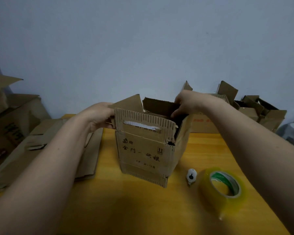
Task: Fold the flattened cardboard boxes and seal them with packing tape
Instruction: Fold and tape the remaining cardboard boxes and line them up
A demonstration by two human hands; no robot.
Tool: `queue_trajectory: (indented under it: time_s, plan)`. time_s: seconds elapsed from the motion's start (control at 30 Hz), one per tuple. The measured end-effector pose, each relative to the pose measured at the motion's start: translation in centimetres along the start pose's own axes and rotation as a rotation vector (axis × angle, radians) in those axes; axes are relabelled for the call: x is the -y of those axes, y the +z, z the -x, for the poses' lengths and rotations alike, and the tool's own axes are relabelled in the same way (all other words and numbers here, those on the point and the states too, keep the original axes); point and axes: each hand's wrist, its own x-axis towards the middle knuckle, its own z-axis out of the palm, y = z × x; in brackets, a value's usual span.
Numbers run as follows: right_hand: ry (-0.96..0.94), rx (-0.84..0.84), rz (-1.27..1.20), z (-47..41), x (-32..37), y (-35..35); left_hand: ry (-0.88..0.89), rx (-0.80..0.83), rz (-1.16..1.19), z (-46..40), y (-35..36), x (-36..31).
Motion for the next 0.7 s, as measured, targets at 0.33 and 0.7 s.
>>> queue_trajectory:
  time_s: [0.33, 0.7]
  plan:
    - [0.049, -0.031, -0.378, 1.1, -0.5, -0.1, 0.150, -0.461, -0.001, 3.4, 5.7, -2.2]
    - [0.168, -0.165, -0.654, 2.3, -2.0, 2.0, 0.045, -0.069, -0.017, 5.8, 4.9, -1.6]
